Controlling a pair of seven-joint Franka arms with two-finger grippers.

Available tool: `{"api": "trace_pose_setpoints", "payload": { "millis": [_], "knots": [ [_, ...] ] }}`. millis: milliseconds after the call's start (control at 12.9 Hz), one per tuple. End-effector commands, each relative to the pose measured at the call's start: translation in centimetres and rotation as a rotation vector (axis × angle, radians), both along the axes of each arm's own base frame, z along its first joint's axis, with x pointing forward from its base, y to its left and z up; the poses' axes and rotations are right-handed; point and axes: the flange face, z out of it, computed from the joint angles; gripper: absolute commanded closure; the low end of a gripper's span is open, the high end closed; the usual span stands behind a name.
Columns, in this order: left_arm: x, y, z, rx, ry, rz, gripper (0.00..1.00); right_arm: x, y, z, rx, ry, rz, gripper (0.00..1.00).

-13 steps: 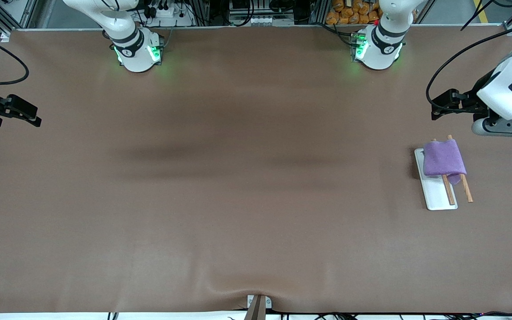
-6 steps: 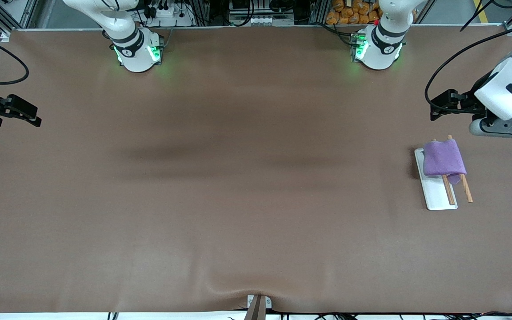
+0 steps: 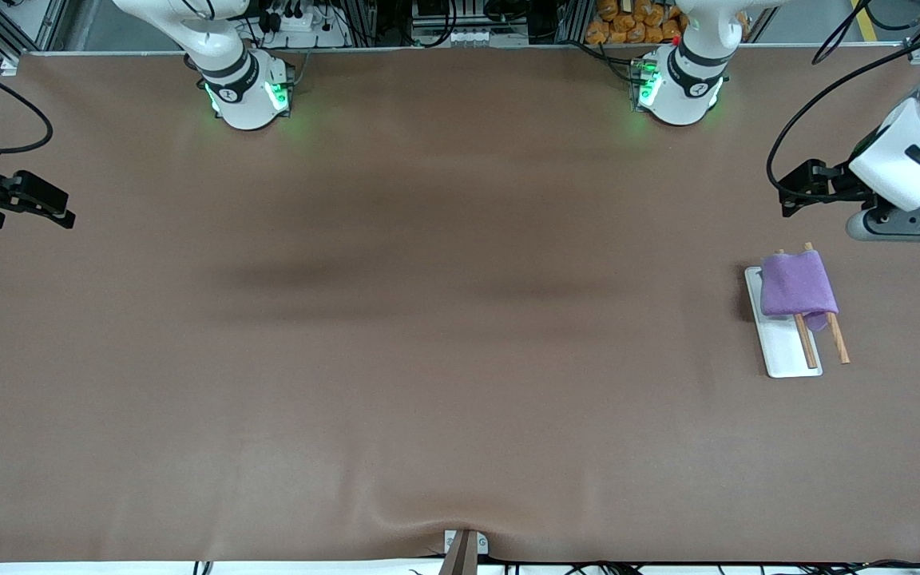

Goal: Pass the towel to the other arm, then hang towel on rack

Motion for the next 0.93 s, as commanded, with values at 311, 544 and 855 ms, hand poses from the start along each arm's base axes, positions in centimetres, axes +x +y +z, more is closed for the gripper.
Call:
{"api": "trace_pose_setpoints", "payload": {
  "millis": [311,544,855],
  "knots": [
    [-4.1,2.2,-0.9,-0.062,-0.035,0.085,0.0,0.3,-0.5,0.1,0.019,-0.002,-0.007,0.0],
    [-5.4,2.1,-1.2,-0.055,-0.03,0.146,0.0,0.3,-0.6,0.1,0.02,-0.004,-0.008,0.0],
    [-6.5,3.1,-0.2,-0.055,-0.043,0.143,0.0,0.3,-0.5,0.1,0.025,-0.002,-0.009,0.0]
  ]
}}
